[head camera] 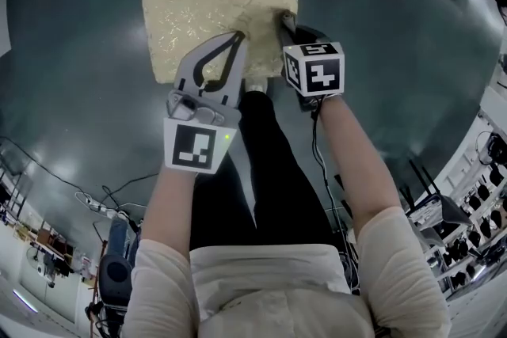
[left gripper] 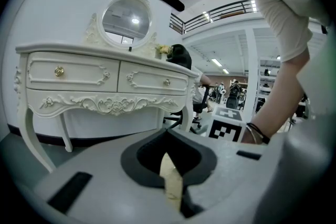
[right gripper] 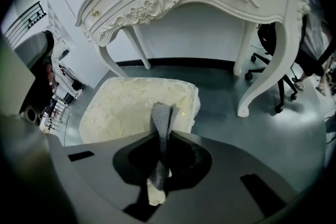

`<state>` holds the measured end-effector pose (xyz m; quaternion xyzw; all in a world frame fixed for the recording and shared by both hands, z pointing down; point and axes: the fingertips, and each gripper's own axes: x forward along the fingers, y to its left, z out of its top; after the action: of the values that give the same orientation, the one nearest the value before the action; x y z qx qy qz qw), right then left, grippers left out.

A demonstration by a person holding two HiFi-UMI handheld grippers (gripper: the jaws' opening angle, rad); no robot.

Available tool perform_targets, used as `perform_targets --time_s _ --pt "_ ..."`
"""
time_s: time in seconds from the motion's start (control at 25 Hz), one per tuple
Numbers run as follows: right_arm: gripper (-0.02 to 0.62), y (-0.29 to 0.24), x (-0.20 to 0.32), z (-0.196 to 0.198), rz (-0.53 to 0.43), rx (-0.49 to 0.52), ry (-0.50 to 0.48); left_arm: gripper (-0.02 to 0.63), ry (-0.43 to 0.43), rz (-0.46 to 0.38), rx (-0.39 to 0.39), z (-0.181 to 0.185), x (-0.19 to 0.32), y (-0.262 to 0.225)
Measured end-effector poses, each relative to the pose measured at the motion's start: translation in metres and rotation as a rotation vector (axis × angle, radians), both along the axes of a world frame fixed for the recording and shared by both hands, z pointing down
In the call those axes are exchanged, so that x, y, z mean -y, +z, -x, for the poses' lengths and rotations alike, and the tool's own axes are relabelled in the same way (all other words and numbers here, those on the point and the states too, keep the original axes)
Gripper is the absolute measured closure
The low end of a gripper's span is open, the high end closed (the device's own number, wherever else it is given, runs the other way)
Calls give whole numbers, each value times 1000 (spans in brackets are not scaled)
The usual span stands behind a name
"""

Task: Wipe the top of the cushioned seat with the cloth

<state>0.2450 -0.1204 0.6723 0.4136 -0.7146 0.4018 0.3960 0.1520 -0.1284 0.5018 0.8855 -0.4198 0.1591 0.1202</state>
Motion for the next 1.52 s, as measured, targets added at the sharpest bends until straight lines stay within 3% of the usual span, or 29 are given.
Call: perform_targets --time_s 0.28,0.6,0.84,1.24,1.52 --pt "565 -3 -6 -29 35 -21 70 604 3 -14 -28 -17 -1 -13" --pt "565 -42 -21 5 -25 22 70 604 20 -43 -15 14 -17 -38" --pt "565 -56 -42 71 -26 58 22 604 2 -66 11 67 -35 -48" --pt "565 -51 -79 218 10 119 -101 604 -73 -53 49 180 -66 -40" --pt "565 -24 -91 283 56 136 -119 604 -104 -40 56 239 -67 -20"
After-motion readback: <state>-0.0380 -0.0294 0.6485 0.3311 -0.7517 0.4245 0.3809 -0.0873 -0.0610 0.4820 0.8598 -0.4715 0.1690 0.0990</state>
